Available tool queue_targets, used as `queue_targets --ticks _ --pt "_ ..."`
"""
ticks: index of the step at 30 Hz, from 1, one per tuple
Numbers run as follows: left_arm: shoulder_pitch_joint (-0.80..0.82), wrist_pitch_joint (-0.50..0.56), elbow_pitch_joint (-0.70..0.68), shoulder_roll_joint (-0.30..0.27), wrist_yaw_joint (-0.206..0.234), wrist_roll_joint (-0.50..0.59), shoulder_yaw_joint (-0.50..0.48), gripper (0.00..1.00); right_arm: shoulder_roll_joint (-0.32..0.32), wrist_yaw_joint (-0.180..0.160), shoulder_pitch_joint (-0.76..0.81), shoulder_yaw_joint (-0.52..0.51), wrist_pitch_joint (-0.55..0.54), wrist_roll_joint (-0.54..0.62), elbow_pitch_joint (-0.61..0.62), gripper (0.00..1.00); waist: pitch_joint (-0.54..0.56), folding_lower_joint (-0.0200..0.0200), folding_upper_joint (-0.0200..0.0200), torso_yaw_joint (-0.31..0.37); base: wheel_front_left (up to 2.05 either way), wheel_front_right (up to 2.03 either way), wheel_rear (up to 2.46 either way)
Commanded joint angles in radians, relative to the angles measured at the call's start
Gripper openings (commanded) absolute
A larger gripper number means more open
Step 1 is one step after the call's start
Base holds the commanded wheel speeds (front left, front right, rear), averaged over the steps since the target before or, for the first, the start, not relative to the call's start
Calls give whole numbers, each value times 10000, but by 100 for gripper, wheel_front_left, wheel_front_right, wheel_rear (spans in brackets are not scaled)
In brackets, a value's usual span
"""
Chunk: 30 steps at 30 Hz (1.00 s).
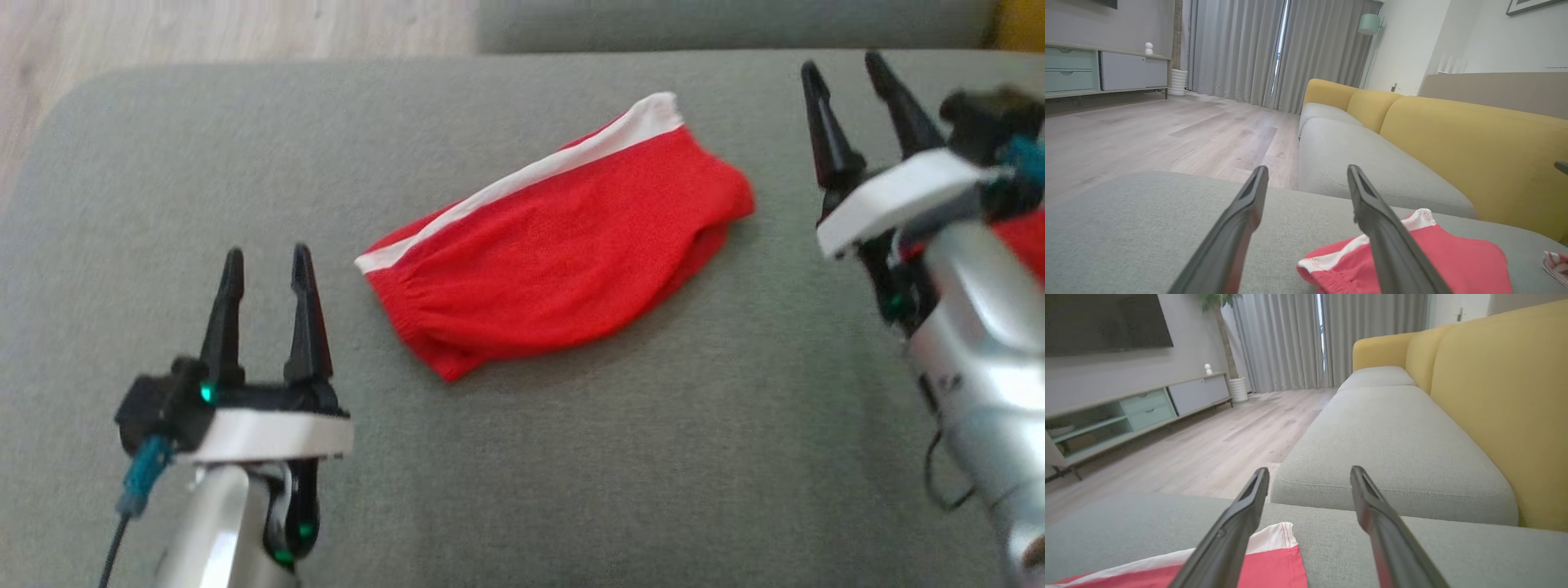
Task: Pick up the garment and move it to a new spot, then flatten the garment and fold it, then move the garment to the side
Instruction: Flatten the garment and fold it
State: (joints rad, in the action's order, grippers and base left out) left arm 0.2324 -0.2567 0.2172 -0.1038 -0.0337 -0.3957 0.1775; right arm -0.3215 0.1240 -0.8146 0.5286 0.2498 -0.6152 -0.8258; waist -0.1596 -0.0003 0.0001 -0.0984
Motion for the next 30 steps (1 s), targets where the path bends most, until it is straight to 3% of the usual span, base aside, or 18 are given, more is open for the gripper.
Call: queue_targets --ticks 1,5,12,20,30 --pt "-34 -51 -463 -61 69 174 -428 100 327 67 569 -621 114 358 581 100 466 3 -1 426 0 0 0" --pt "-697 -51 -588 130 52 303 -465 100 1227 67 2339 -2264 117 1325 1638 100 797 3 -1 574 0 0 0" --pt "-1707 -51 -626 369 -234 620 -622 100 2512 67 5259 -3740 118 2878 3685 100 1175 3 -1 734 0 0 0" --pt "-2133 -51 -680 515 -419 673 -978 100 2706 67 6844 -4064 119 3396 4920 100 1241 3 -1 720 0 0 0" --pt "-1758 -51 -709 533 -520 722 -704 100 2711 67 6897 -4275 83 3331 5273 100 753 3 -1 357 0 0 0"
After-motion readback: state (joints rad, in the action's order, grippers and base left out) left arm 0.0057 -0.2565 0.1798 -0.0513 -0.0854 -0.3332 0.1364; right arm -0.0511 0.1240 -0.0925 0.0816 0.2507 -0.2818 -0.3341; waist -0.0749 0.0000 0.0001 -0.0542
